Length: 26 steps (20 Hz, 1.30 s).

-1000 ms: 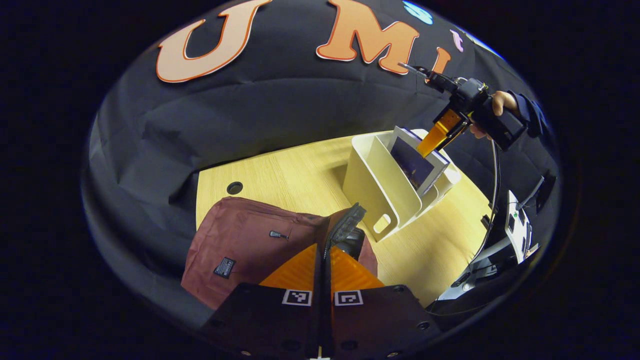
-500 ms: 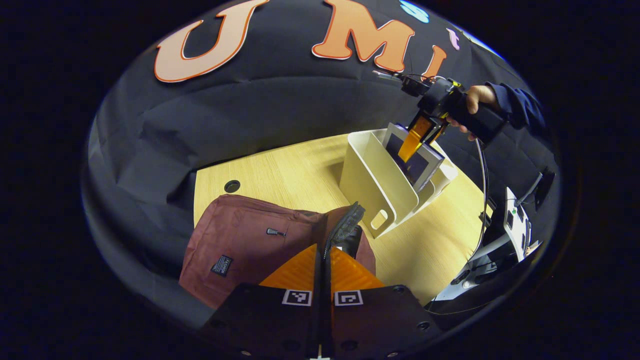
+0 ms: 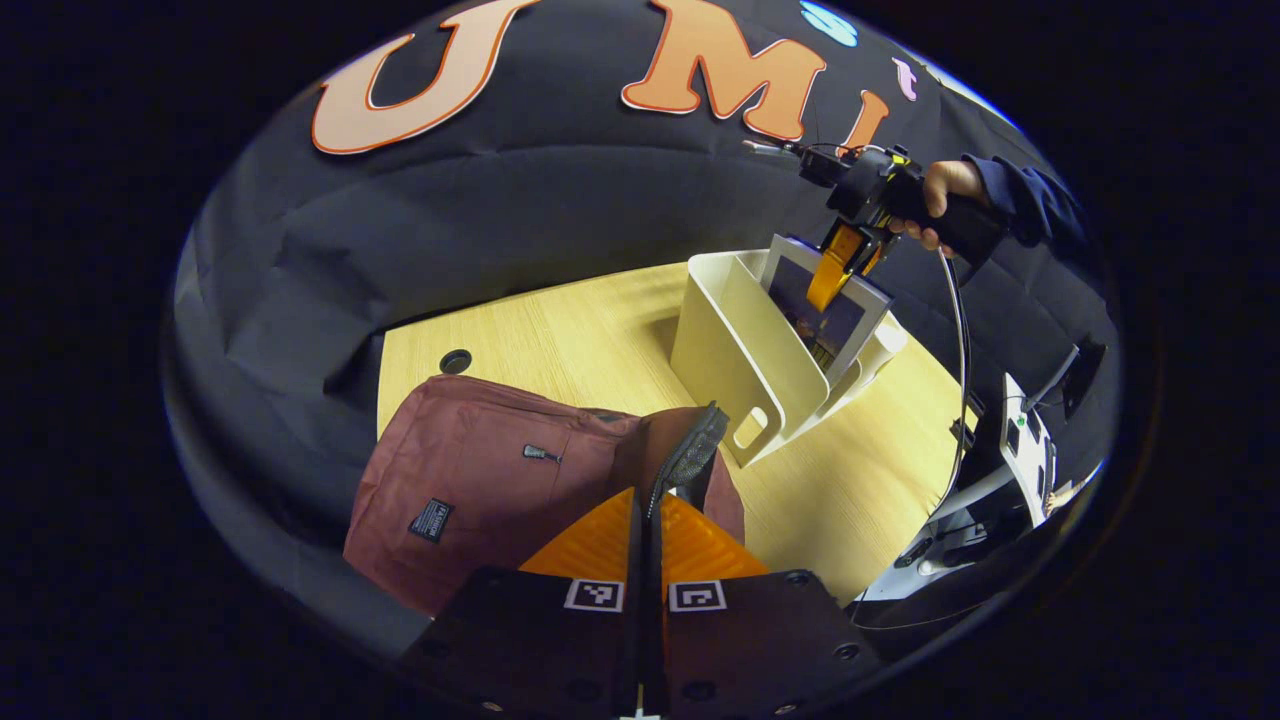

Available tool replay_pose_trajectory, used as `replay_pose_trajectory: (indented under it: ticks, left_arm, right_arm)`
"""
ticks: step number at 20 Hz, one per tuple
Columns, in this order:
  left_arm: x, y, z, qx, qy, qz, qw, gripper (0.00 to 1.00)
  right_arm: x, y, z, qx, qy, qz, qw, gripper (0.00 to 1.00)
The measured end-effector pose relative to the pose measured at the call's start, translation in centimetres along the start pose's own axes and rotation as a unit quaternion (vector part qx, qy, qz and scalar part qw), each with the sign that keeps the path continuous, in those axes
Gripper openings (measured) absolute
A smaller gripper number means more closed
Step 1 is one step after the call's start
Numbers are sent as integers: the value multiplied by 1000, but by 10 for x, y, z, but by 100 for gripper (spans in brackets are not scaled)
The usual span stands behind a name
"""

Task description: Open the schoolbag, grab two books from the bookshelf and put them into the schoolbag.

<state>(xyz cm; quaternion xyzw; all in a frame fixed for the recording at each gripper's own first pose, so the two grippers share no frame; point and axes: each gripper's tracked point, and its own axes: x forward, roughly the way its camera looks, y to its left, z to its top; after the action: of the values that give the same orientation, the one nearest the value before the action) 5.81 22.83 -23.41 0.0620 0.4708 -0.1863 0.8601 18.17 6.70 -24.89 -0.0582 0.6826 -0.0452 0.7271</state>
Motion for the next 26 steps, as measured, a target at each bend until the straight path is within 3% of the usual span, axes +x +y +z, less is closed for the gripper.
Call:
replay_pose_trajectory:
  ticks: [1, 2, 3, 5, 6, 7, 16, 26]
  left_arm:
    - [0, -1, -1, 1, 1, -1, 1000, 2]
    - [4, -2, 1, 2, 0, -3, 1000, 2]
    - [3, -2, 1, 3, -1, -5, 1000, 2]
    - [4, -3, 1, 5, -2, -9, 1000, 2]
    - [3, -4, 0, 7, -3, -10, 1000, 2]
    - [4, -5, -1, 9, -3, -12, 1000, 2]
    - [3, -4, 1, 19, 1, -10, 1000, 2]
    - [2, 1, -1, 29, 16, 5, 999, 2]
  right_arm:
    - [-9, -2, -3, -1, -3, -1, 1000, 45]
    - [-20, -3, -4, -3, -6, -2, 1000, 29]
    - [-30, -4, -6, -3, -11, -2, 1000, 37]
    - [-52, -9, -10, -2, -20, -5, 1000, 36]
    - [-63, -12, -12, 1, -24, -6, 1000, 44]
    - [-72, -14, -15, 5, -28, -6, 1000, 35]
    - [-144, -12, -55, 19, -73, 28, 997, 35]
    - [-144, 32, -93, 47, -110, 111, 987, 33]
